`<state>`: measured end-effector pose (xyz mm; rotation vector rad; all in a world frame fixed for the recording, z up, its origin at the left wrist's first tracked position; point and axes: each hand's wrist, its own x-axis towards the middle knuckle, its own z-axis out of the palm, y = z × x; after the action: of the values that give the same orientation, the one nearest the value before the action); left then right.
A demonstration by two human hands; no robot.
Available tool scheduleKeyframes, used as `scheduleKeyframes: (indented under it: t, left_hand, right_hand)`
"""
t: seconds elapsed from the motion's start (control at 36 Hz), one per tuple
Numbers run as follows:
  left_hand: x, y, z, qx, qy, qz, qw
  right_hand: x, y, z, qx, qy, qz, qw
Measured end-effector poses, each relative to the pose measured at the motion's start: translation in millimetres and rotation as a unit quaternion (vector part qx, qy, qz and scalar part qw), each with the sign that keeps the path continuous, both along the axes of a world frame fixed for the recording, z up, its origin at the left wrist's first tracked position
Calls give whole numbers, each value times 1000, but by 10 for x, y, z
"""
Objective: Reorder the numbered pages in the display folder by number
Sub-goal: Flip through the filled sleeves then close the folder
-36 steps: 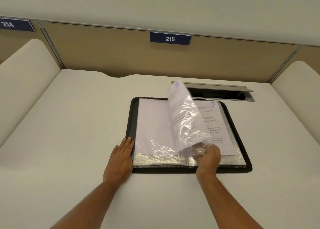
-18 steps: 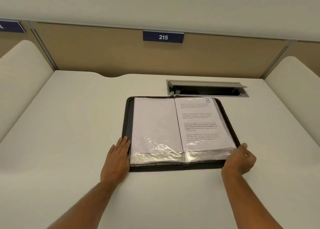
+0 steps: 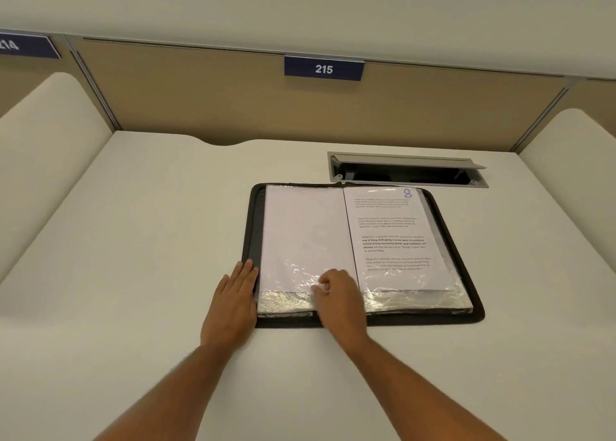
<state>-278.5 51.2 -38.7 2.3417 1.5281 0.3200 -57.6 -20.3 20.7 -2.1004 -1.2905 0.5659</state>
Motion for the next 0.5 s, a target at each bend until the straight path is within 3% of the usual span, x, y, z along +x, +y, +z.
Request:
scheduleKeyframes:
  t: [0.19,0.5]
  left_hand:
    - [11,3,-5,-5,-2,2,1000]
    - [-7,19,-62,-4,0,2,1000]
  right_hand:
    - [-463,152,-117,-40,-82,161,983]
    - [-616,225,-100,-46,-131,107,984]
